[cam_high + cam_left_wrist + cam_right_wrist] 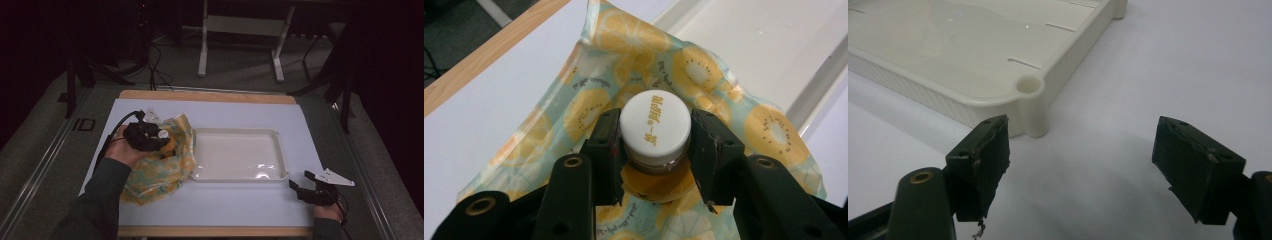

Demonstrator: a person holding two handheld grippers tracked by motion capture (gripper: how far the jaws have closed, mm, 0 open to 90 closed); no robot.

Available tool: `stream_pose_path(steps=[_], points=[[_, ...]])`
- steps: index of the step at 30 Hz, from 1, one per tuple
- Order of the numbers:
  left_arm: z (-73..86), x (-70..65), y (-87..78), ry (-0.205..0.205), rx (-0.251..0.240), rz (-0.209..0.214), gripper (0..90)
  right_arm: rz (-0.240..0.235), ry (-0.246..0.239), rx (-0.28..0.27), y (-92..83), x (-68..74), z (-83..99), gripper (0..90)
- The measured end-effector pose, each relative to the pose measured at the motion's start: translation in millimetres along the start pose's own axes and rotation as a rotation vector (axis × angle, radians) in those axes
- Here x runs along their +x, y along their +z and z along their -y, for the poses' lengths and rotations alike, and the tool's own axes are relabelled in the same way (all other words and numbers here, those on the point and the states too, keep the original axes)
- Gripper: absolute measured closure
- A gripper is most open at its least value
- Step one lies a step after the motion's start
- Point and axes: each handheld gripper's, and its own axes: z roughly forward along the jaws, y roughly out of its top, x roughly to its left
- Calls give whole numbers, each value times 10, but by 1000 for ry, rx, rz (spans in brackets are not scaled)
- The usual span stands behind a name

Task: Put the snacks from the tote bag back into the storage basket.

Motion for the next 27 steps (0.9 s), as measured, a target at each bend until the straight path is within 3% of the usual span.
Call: stream_pose_path(steps=[10,12,15,16,18,20,27], points=[[-39,-11,13,-64,13,-24,586,-1,0,-1,0,0,0,224],[-49,-3,7,-56,20,-4,583,0,-1,0,0,0,0,224],[-39,64,-58,-56,-31,58,594,0,-2,0,1,0,0,224],[-34,83,-81,-51,-47,72,605,0,-2,0,0,0,0,224],[-23,102,-98,-20,-36,59,604,0,-2,0,2,1,0,224],[-12,116,-100,2,-34,73,601,0,-2,0,2,1,0,224],[-10,131,-12,56,-26,112,516,0,-3,2,2,1,-1,224]])
